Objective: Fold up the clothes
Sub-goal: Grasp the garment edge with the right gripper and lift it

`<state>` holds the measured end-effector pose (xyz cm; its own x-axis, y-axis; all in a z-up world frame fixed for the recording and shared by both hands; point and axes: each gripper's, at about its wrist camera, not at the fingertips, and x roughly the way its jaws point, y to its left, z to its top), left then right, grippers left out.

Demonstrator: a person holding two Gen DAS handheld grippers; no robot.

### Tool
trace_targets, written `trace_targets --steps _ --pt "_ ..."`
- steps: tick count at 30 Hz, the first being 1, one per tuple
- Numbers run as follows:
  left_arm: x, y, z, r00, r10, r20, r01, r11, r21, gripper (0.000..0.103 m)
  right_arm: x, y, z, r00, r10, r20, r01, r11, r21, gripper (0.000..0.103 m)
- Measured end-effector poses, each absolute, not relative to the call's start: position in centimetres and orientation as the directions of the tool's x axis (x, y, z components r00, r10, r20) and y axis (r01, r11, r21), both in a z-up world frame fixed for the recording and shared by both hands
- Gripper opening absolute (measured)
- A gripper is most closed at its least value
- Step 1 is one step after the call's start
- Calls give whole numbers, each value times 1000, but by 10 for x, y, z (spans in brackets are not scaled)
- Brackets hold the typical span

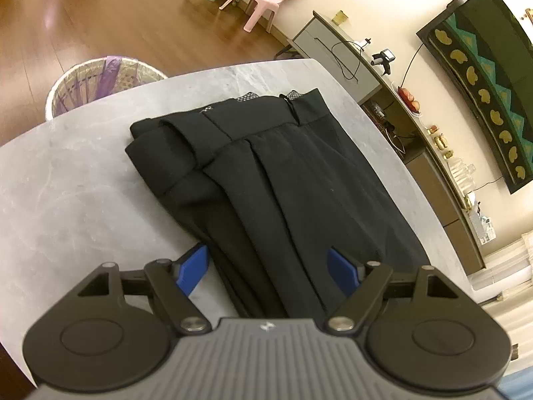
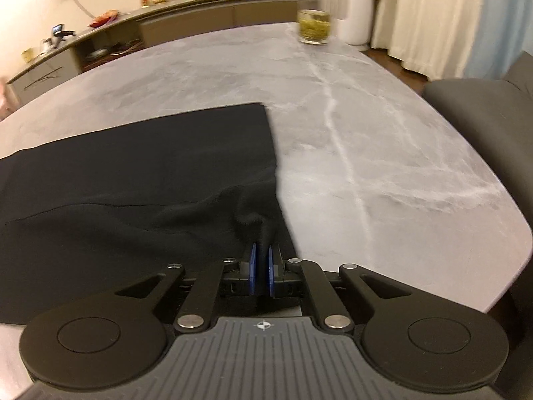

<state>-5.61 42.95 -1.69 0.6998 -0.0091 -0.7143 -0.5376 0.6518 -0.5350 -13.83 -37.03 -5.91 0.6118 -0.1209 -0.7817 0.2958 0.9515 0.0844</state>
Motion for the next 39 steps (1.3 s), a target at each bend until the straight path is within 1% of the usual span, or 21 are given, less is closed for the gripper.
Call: trace_targets --steps 3,4,6,7,8,11,12,13,16,18,19,21,23,25,26,29,30,33,35,37,39 --pt "-62 439 -16 692 54 -720 -587 623 -518 78 -126 -364 -61 648 8 -762 201 963 181 4" --pt "-64 441 -16 693 59 -718 -592 614 -522 78 -125 -368 -62 641 -6 -767 213 962 171 4" --pt "-65 441 -16 696 43 -717 -578 626 -523 79 -127 -381 -62 617 -129 -777 303 949 84 4" --pt "-63 440 -16 696 35 -717 -568 638 -521 79 -131 -390 -61 610 -154 -777 345 935 85 10" --pt "-62 439 -16 696 29 -718 -562 644 -519 79 -135 -396 -59 602 -180 -778 380 922 81 10" --pt "-59 438 -16 694 25 -719 -562 643 -520 80 -143 -392 -48 609 -181 -773 370 926 75 34" --pt "-58 438 -16 694 24 -719 -561 644 -520 80 -146 -391 -42 627 -181 -758 367 926 82 49" --pt "-58 438 -16 694 24 -719 -560 645 -519 80 -148 -390 -36 645 -182 -742 364 927 89 55" --pt "-53 433 -16 693 16 -721 -538 676 -503 83 -142 -377 -23 700 -228 -677 335 942 28 56" --pt "-49 430 -17 689 29 -724 -528 704 -474 81 -122 -366 -25 716 -206 -667 265 964 -14 55" --pt "-48 430 -16 683 54 -728 -536 714 -450 79 -109 -362 -31 712 -190 -676 231 972 -30 55" --pt "-46 434 -15 656 140 -742 -581 722 -377 67 -77 -355 -52 657 -116 -745 149 989 -23 55" --pt "-46 442 -15 641 184 -745 -610 712 -348 67 -58 -349 -62 643 -46 -764 81 997 8 58" --pt "-54 454 -16 655 177 -734 -628 668 -399 67 -50 -347 -62 661 -5 -750 53 998 41 56" --pt "-62 461 -18 666 169 -726 -638 633 -438 69 -50 -350 -61 667 -15 -745 84 995 55 56" --pt "-82 475 -20 716 119 -687 -627 542 -559 77 -72 -362 -57 683 -123 -720 212 977 34 57" --pt "-87 479 -21 736 98 -670 -614 514 -599 80 -84 -362 -57 682 -144 -717 222 975 16 60" --pt "-77 474 -28 758 -19 -652 -549 520 -654 86 -111 -360 -68 640 -115 -760 156 988 -17 78" --pt "-67 466 -27 752 -23 -659 -540 551 -636 89 -121 -359 -62 639 -119 -760 167 986 -13 81" --pt "-58 460 -26 749 -26 -662 -531 574 -623 92 -132 -361 -53 656 -78 -751 180 982 55 88" --pt "-51 457 -26 747 -28 -664 -525 587 -616 93 -145 -368 -52 659 -24 -752 218 963 160 91"
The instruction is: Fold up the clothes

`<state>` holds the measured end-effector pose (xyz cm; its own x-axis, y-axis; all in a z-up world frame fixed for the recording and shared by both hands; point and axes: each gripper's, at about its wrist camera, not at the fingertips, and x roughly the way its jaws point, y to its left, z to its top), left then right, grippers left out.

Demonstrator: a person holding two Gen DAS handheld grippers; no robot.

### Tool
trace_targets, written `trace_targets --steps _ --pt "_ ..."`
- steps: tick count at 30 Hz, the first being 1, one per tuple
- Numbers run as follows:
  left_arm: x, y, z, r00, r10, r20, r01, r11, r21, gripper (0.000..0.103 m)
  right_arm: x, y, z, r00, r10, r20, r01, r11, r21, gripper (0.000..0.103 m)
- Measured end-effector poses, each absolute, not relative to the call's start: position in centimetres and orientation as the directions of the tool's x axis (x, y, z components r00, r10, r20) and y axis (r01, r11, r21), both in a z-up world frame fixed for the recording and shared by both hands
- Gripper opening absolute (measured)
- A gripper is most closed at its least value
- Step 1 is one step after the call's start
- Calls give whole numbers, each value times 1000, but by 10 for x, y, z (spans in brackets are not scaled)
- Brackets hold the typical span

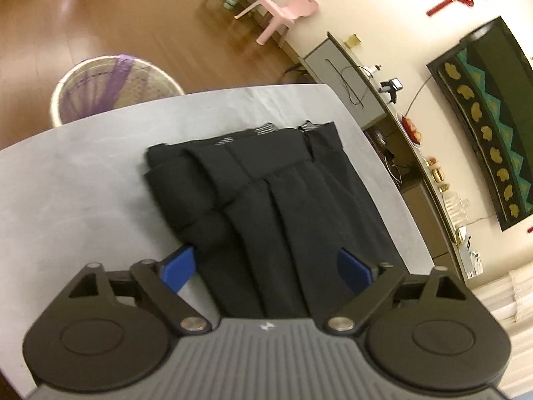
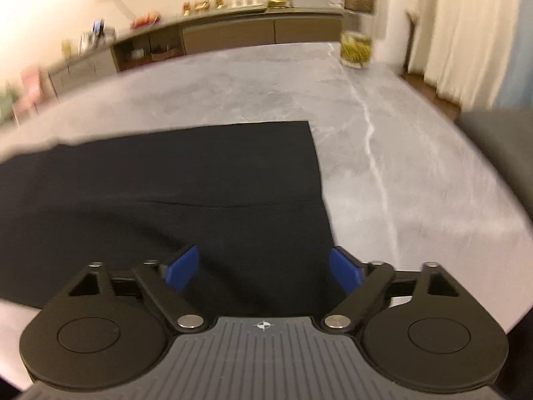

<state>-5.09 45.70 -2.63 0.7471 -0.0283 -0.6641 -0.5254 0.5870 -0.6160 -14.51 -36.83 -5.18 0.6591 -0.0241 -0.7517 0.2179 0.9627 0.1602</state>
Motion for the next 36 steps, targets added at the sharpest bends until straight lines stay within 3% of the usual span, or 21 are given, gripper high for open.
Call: trace_targets --steps 8,12,13,14,15,16,17,18,19,20,23,25,31,36 --pt "-61 452 -27 738 15 -675 -561 569 -601 92 -171 -368 -74 591 -149 -793 406 904 133 98" --pt "-47 442 -25 726 9 -688 -531 643 -552 101 -158 -365 -83 609 -182 -772 435 890 134 100" --pt "-41 438 -25 723 8 -691 -518 667 -534 100 -154 -364 -85 618 -186 -764 431 893 131 100" --pt "-35 433 -25 716 13 -698 -507 697 -506 87 -149 -361 -86 628 -186 -755 413 903 122 99" --pt "-29 429 -25 708 12 -706 -491 727 -480 44 -144 -356 -86 640 -184 -746 385 917 105 91" --pt "-24 427 -30 698 -20 -716 -474 737 -482 23 -139 -350 -87 653 -191 -733 357 931 74 70" --pt "-22 428 -35 696 -47 -717 -470 725 -503 11 -136 -345 -86 670 -191 -718 326 944 54 56" --pt "-21 428 -37 701 -58 -711 -464 721 -515 9 -133 -345 -85 684 -167 -710 305 950 70 29" --pt "-20 427 -37 706 -57 -706 -455 727 -514 7 -130 -347 -83 689 -142 -711 295 951 96 12" --pt "-22 427 -35 725 -57 -687 -446 721 -530 6 -129 -352 -83 700 -104 -707 285 948 143 7" --pt "-34 433 -29 781 -77 -619 -412 682 -605 5 -141 -375 -78 785 -12 -620 291 890 352 7" --pt "-43 436 -26 813 -87 -576 -393 649 -652 5 -147 -382 -71 811 13 -585 283 866 411 6" --pt "-83 422 17 914 -64 -400 -271 637 -722 3 -170 -379 -16 882 76 -465 154 885 439 4" --pt "-103 402 105 978 -22 -209 -138 684 -716 3 -188 -377 61 924 107 -367 45 924 380 4"
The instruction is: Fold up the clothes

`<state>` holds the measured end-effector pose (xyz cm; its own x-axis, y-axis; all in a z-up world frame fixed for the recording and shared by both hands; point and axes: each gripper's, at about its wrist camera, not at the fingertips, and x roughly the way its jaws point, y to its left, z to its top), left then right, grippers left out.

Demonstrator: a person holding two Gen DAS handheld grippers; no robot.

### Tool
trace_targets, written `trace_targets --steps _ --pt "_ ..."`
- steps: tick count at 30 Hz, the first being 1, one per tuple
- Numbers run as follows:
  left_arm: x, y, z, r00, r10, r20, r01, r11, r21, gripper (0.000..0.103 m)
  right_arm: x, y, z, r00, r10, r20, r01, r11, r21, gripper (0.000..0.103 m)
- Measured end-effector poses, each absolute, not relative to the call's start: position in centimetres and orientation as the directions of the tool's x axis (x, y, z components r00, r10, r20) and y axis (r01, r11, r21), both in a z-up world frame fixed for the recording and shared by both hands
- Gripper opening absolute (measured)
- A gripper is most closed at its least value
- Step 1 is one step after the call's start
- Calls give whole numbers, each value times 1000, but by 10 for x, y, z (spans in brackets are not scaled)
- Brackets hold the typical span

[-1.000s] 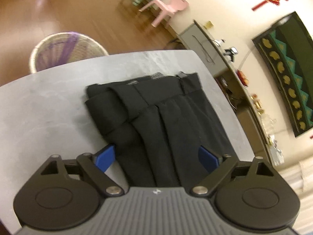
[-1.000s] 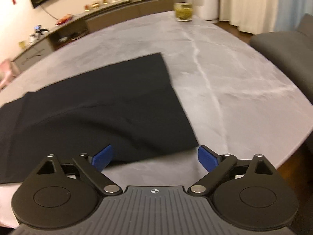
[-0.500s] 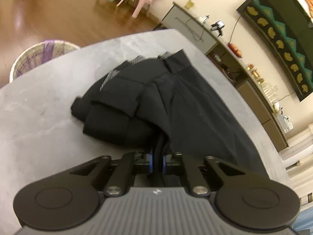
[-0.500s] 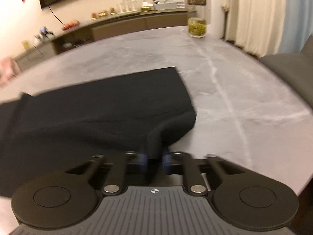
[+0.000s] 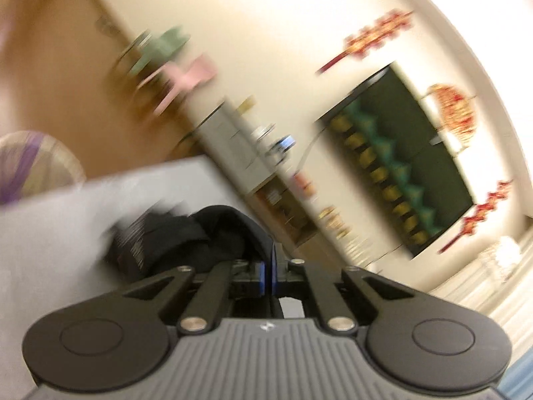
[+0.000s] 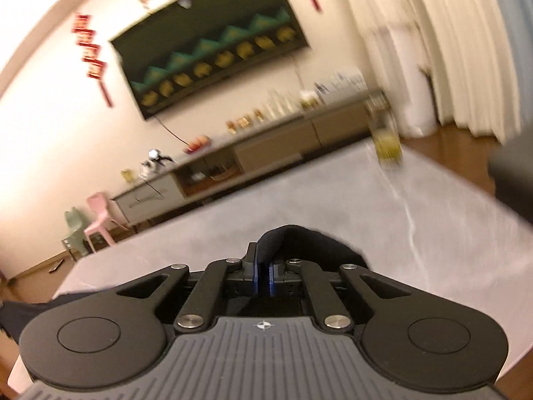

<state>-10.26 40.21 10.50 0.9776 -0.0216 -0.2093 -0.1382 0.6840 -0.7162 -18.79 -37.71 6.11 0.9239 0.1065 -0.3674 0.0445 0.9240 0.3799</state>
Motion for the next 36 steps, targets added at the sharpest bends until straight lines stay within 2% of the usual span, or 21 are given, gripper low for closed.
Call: trace_targets --steps 2,4,6,7,9,12,13,14,15,16,18,20,22,25,28,32,36 --pt "-90 394 143 985 -17 -173 -110 711 -694 3 -180 -380 83 929 96 -357 34 940 340 4" --pt "-58 385 165 982 -12 -191 -122 732 -670 3 -170 -383 103 932 86 -352 27 952 306 4" --pt "3 380 167 956 10 -292 -200 751 -630 3 -141 -390 107 919 79 -386 41 956 291 4" --pt "30 377 150 936 22 -350 -242 762 -600 3 -120 -393 101 904 76 -420 52 957 286 4" --pt "111 371 105 846 72 -528 -379 777 -502 5 -64 -398 75 855 76 -513 84 956 282 4" --pt "229 369 31 617 191 -764 -539 810 -233 13 34 -404 6 729 89 -679 164 940 299 6" --pt "252 370 5 537 230 -812 -573 805 -151 12 63 -408 -19 687 94 -721 194 932 306 15" --pt "263 374 -16 482 265 -835 -615 781 -108 13 87 -413 -43 655 96 -750 225 922 315 19" --pt "263 378 -25 488 260 -833 -637 759 -136 18 101 -419 -59 646 84 -758 258 911 321 22" --pt "257 380 -28 523 243 -817 -634 752 -183 20 102 -424 -65 667 53 -743 293 899 327 32" --pt "239 373 -23 579 256 -774 -593 783 -186 23 90 -425 -65 714 9 -700 300 899 318 33" --pt "215 364 -17 633 270 -726 -546 821 -170 30 71 -415 -59 738 -3 -675 253 928 273 37" --pt "200 352 -18 659 268 -703 -484 866 -124 32 56 -401 -57 745 15 -667 183 957 225 38" --pt "180 347 -34 648 266 -714 -423 905 -46 32 61 -376 -68 701 125 -702 23 980 197 38" --pt "161 355 -59 601 289 -745 -441 897 -8 32 60 -344 -73 683 120 -720 -117 992 54 36" --pt "138 372 -81 575 288 -766 -485 874 -36 32 63 -362 -72 691 20 -722 -84 995 -53 35" --pt "124 384 -90 573 265 -776 -478 877 -53 33 71 -389 -73 691 -21 -723 -8 999 -36 36"
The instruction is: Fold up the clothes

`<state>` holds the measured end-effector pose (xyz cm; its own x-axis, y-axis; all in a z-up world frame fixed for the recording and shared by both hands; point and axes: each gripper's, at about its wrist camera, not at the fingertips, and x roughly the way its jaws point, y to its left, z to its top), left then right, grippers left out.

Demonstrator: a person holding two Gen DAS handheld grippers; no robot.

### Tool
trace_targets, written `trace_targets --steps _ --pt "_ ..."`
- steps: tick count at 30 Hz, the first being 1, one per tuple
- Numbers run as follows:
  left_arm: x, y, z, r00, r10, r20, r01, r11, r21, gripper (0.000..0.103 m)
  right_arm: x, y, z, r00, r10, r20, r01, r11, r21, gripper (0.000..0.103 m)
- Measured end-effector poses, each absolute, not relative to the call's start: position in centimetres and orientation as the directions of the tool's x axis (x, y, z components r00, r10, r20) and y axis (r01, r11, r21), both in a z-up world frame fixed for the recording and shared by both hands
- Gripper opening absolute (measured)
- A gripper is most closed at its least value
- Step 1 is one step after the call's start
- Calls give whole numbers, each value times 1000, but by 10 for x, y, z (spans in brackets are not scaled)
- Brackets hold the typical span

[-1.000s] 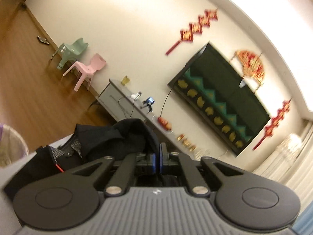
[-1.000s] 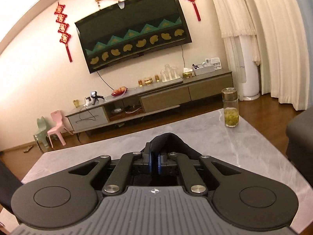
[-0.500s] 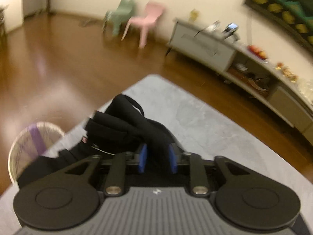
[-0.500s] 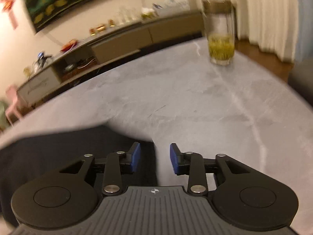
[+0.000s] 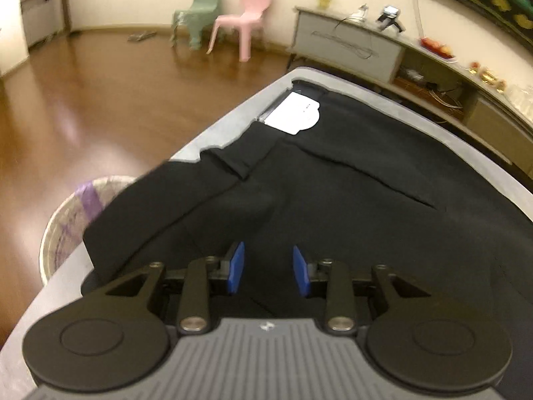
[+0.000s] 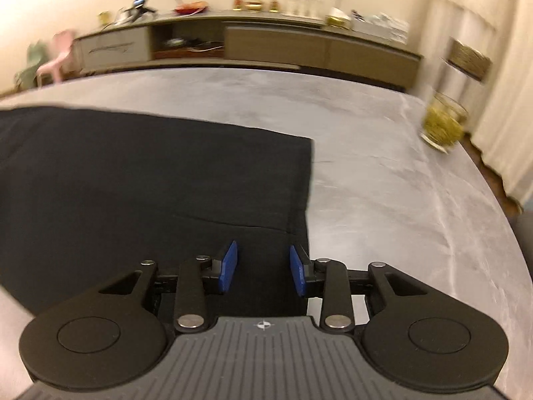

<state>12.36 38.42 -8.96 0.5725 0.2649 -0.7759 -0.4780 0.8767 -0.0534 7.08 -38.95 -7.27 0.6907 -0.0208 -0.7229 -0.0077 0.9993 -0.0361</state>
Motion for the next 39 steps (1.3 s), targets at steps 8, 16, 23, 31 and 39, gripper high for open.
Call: trace_targets --steps 8,16,23,31,39 --pt "122 389 -82 583 238 -777 -452 890 -66 33 79 -405 -80 698 -165 -697 62 983 -170 35" --pt "79 397 -45 655 286 -699 -504 855 -123 41 64 -434 -66 728 -219 -649 193 975 -113 36" --pt "56 391 -52 639 234 -733 -528 826 -196 42 75 -414 -80 712 -39 -701 64 998 9 42" --pt "68 376 -61 607 233 -760 -521 839 -159 42 72 -410 -80 722 -19 -691 12 1000 -15 10" --pt "51 391 -59 572 294 -766 -581 804 -125 43 80 -417 -86 731 -169 -662 85 984 -157 0"
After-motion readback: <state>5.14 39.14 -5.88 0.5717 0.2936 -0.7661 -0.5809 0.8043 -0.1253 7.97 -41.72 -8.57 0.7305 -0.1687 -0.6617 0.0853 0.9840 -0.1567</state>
